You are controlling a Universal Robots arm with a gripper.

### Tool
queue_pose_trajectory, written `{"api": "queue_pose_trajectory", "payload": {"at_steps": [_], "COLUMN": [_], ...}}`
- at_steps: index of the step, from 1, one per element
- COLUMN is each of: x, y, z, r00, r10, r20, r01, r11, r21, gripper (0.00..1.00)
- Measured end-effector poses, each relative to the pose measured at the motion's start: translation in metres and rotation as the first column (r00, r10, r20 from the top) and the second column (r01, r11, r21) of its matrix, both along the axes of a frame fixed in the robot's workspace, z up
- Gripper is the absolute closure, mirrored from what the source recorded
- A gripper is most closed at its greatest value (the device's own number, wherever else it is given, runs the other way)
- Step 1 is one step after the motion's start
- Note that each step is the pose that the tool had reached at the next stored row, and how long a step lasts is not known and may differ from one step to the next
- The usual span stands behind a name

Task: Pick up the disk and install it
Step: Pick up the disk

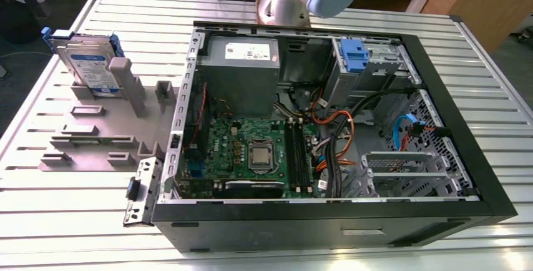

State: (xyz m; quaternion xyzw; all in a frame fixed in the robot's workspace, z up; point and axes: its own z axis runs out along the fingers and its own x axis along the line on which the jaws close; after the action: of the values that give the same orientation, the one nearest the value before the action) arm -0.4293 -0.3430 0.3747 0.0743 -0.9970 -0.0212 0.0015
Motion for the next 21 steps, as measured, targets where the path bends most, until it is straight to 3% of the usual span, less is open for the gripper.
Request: {"api": "queue_pose_trajectory", "payload": {"at_steps": [10,21], "x": [0.0000,0.0000], "y": [0.0000,0.0000], "z": [0.0000,0.0000], "r00": [0.9978,0.9895], "r10": [0.066,0.145], "r20": [0.0000,0.0000], "r01": [-0.066,-0.145], "r11": [0.9978,0.9895], "r21": [0.0000,0.0000], "gripper": [0.89,0.89]}}
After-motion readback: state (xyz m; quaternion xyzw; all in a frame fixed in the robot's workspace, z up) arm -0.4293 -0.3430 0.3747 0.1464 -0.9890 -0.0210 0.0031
